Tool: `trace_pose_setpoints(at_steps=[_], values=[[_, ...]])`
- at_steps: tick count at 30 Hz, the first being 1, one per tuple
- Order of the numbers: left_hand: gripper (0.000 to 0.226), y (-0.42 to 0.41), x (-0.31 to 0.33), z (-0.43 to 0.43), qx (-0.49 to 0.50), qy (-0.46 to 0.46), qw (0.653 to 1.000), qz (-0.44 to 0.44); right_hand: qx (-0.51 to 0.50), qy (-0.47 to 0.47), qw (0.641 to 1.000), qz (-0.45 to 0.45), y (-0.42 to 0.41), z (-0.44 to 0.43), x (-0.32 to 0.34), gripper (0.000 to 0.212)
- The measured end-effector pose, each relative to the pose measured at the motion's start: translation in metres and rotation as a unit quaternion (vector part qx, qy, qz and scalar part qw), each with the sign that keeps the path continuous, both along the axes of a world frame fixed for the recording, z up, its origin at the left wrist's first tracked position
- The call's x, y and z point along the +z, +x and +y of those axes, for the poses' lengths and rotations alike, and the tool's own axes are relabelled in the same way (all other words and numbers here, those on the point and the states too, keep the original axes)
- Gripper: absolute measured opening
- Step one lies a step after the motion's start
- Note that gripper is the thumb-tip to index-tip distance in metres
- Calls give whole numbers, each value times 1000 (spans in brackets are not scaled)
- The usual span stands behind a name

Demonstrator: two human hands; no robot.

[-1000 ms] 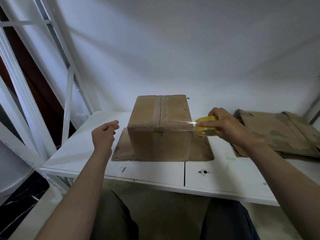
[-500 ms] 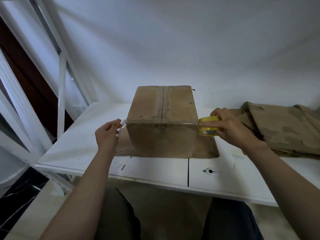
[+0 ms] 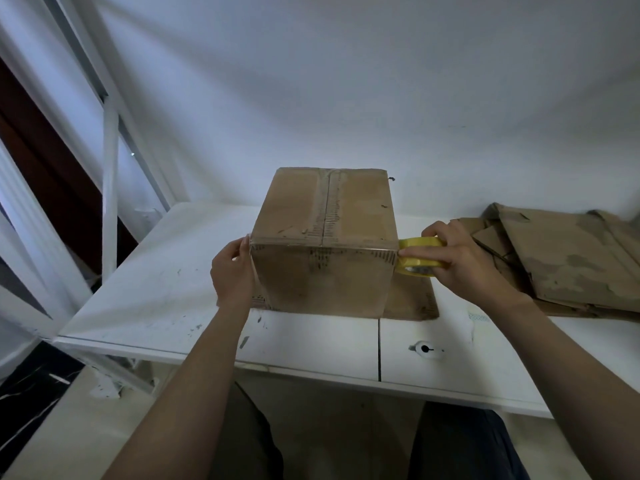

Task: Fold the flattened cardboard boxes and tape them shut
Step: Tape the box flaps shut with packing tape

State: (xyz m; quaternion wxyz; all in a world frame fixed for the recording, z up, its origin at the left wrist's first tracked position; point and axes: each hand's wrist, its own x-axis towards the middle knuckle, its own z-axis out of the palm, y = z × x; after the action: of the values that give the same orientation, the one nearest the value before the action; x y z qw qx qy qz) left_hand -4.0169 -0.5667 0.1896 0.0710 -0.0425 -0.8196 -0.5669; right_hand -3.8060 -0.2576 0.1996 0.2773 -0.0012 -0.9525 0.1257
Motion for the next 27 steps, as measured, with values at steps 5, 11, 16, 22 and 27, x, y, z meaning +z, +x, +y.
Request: trace_pose_setpoints(at_steps=[5, 11, 16, 22, 27], values=[[63, -24, -12, -7, -77, -53, 985, -147, 0, 4, 1000, 5, -1, 1, 0, 63], [42, -10, 30, 2, 20, -117, 991, 67, 5, 9, 1000, 8, -2, 1, 1, 65], [58, 60, 54, 65, -327, -248, 866, 284, 13, 7, 1000, 19, -1, 0, 3, 60], [97, 99, 55, 150, -466, -389, 747, 273, 38, 40, 998, 32, 0, 1, 6, 27], [88, 84, 49, 174, -448, -465, 722, 248, 45, 43, 997, 41, -3, 8, -4, 18]])
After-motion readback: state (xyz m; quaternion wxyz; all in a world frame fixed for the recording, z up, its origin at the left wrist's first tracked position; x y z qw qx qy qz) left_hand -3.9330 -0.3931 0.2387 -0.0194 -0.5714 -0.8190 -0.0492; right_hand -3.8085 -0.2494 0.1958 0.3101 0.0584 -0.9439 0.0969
